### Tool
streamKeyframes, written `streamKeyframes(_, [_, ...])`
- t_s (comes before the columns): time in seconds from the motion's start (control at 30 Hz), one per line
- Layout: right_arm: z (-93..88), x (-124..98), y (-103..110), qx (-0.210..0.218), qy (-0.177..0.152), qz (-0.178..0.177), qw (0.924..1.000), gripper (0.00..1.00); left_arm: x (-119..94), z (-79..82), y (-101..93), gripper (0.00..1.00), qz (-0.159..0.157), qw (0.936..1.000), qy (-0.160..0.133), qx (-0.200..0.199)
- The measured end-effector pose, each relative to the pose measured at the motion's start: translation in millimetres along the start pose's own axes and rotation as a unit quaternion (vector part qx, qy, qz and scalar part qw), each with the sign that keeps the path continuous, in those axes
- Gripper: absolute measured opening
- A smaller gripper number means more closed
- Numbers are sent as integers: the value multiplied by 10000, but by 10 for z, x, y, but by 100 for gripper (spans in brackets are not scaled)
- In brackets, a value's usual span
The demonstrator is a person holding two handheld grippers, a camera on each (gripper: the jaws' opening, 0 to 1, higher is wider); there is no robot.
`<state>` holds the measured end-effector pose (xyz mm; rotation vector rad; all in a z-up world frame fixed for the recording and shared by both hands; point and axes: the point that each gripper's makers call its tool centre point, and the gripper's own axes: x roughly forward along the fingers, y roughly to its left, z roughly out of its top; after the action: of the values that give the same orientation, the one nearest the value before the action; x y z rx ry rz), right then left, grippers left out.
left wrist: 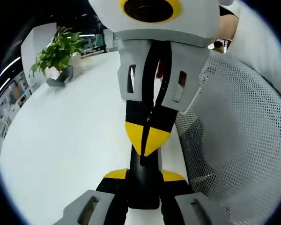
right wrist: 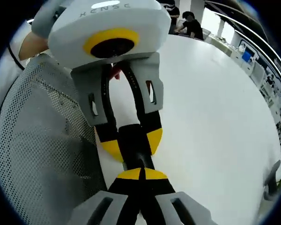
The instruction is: Press the specified remote control buttons in sequence, fully releasing each button before pressing the next.
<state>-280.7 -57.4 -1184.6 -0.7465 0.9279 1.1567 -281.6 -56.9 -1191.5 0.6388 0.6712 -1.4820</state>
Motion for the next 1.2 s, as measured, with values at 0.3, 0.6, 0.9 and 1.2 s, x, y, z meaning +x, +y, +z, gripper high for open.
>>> streamKeyframes(0.3, [10,-17,-33,23,-266,-92,9996,0,-7,7,1,24,127,9999,-82,-78])
streamKeyframes(0.6, [46,-14,46,-65,-276,20,9996,0,-8,8,1,24,122,9997,-209,-92])
streamKeyframes(0.9, [40,13,19,184,-56,75,9998,0,-2,13,-1,24,117,9997,-199,-50])
streamKeyframes(1.2, [28,7,43,21,-59,11,10000,0,3,13,-1,24,99,9999,-59,-17])
